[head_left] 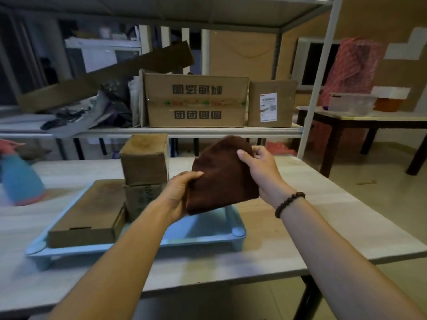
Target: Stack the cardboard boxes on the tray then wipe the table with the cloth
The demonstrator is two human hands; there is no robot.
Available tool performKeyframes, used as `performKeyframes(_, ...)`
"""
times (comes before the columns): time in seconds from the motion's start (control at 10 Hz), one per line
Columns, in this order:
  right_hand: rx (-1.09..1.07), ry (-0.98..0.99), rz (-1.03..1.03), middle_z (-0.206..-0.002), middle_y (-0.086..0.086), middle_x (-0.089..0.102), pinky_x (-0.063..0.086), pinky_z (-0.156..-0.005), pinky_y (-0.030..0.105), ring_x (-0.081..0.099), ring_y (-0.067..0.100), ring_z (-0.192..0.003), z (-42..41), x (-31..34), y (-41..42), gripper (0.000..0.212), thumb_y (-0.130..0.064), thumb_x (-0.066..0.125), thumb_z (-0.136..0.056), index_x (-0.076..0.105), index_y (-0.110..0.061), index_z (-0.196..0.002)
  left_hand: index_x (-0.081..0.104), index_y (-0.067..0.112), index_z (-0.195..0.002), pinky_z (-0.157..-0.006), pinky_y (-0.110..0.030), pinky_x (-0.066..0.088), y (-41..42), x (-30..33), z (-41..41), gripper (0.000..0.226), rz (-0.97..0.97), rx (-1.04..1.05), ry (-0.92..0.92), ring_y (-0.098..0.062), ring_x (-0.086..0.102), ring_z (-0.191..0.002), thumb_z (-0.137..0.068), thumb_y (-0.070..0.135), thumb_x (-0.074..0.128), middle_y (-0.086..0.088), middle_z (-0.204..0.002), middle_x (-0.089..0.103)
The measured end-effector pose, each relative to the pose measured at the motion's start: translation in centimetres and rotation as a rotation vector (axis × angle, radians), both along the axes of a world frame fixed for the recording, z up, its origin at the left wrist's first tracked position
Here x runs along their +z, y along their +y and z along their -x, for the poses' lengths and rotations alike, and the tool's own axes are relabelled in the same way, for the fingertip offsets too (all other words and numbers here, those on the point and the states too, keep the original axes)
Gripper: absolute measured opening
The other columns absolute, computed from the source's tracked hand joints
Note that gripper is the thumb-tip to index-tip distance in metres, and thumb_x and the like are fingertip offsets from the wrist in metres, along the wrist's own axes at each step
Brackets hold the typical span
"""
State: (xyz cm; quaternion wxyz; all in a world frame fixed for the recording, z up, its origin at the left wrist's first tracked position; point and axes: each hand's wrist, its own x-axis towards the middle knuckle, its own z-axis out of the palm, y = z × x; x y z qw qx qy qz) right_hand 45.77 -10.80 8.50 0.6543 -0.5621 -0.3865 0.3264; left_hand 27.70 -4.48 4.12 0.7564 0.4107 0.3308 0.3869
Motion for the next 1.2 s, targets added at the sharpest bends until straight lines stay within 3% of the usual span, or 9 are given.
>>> performKeyframes(0.1, 0.013, -0.021, 0.26, -0.107, 0.016, 0.07, 0.055, -0.096, 0.051, 0.068, 0.035, -0.101, 1.1, -2.1, 1.2, 0.008, -0.02, 0.066, -0.094, 0.058, -0.018, -0.094, 0.057, 0.011, -0.118, -0.061, -0.035, 0.058, 0.7, -1.6, 1.2, 0.044, -0.081, 0.286, 0.197, -0.026, 0.07, -0.082, -0.079, 0.007, 0.077, -0.017, -0.107, 0.07)
performKeyframes(0.2, 0.033, -0.176, 0.437, -0.123, 0.019, 0.064, 0.052, -0.095, 0.043, 0.063, 0.031, -0.106, 1.8, -4.0, 1.4, 0.015, -0.013, 0.062, -0.093, 0.06, -0.012, -0.108, 0.056, 0.014, -0.119, -0.084, -0.039, 0.057, 0.4, -3.2, 0.8, 0.043, -0.174, 0.358, 0.454, -0.028, 0.066, -0.096, -0.082, 0.012, 0.077, -0.018, -0.116, 0.067)
performKeyframes(0.3, 0.028, -0.24, 0.469, -0.128, 0.013, 0.052, 0.048, -0.095, 0.039, 0.054, 0.029, -0.116, 2.1, -4.9, 1.6, 0.051, -0.012, 0.06, -0.095, 0.04, -0.014, -0.141, 0.053, 0.018, -0.129, -0.103, -0.039, 0.047, -0.5, -3.8, 0.4, 0.045, -0.388, 0.311, 0.8, -0.028, 0.059, -0.113, -0.086, 0.018, 0.067, -0.012, -0.128, 0.06)
performKeyframes(0.4, 0.062, -0.32, 0.465, -0.119, 0.009, 0.054, 0.049, -0.087, 0.036, 0.055, 0.024, -0.107, 2.5, -4.7, 1.8, 0.036, -0.011, 0.062, -0.093, 0.045, -0.021, -0.123, 0.055, 0.016, -0.129, -0.105, -0.039, 0.042, -1.0, -3.0, -0.1, 0.038, -0.65, 0.395, 1.014, -0.029, 0.054, -0.12, -0.091, 0.014, 0.061, -0.009, -0.138, 0.047)
performKeyframes(0.6, -0.015, -0.863, 0.478, -0.135, 0.006, 0.033, 0.049, -0.097, 0.037, 0.049, 0.028, -0.115, 4.4, -5.3, 1.3, 0.04, -0.017, 0.066, -0.093, 0.052, -0.015, -0.13, 0.063, 0.011, -0.117, -0.095, -0.042, 0.046, -1.5, -2.3, -0.4, 0.026, -1.025, 0.344, 1.456, -0.031, 0.048, -0.122, -0.094, 0.016, 0.053, -0.012, -0.129, 0.055)
performKeyframes(0.7, -0.116, -1.214, 0.404, -0.152, 0.007, 0.034, 0.034, -0.111, 0.046, 0.036, 0.03, -0.136, 5.6, -5.2, 0.8, 0.042, -0.026, 0.055, -0.098, 0.052, -0.019, -0.139, 0.063, 0.011, -0.119, -0.099, -0.044, 0.044, -1.9, -2.6, -1.0, 0.032, -1.181, 0.333, 1.503, -0.029, 0.046, -0.127, -0.094, 0.02, 0.046, -0.01, -0.129, 0.059)
performKeyframes(0.8, 0.003, -1.288, 0.365, -0.164, 0.004, 0.028, 0.011, -0.124, 0.054, 0.021, 0.026, -0.151, 6.0, -5.9, 0.5, 0.047, -0.027, 0.044, -0.103, 0.044, -0.021, -0.149, 0.064, 0.018, -0.113, -0.089, -0.044, 0.05, -2.0, -3.2, -0.9, 0.029, -1.133, 0.213, 1.38, -0.027, 0.058, -0.109, -0.095, 0.025, 0.042, -0.006, -0.118, 0.064)
performKeyframes(1.0, 0.151, -1.317, 0.465, -0.143, -0.001, 0.053, 0.027, -0.119, 0.05, 0.036, 0.022, -0.142, 5.2, -8.7, 0.0, 0.033, -0.034, 0.036, -0.104, 0.062, -0.025, -0.122, 0.067, 0.023, -0.096, -0.079, -0.037, 0.052, -2.3, -4.2, -0.3, 0.025, -0.971, 0.003, 1.36, -0.019, 0.062, -0.086, -0.097, 0.031, 0.043, -0.002, -0.1, 0.069)
performKeyframes(1.2, -0.049, -1.366, 0.297, -0.17, 0.0, 0.017, -0.007, -0.122, 0.063, 0.0, 0.022, -0.158, 6.4, -10.2, -4.9, 0.046, -0.039, 0.027, -0.107, 0.042, -0.028, -0.149, 0.062, 0.026, -0.118, -0.109, -0.045, 0.035, -6.5, -5.7, 1.1, 0.036, -1.249, 0.297, 1.376, -0.02, 0.053, -0.125, -0.099, 0.039, 0.035, -0.001, -0.134, 0.061)
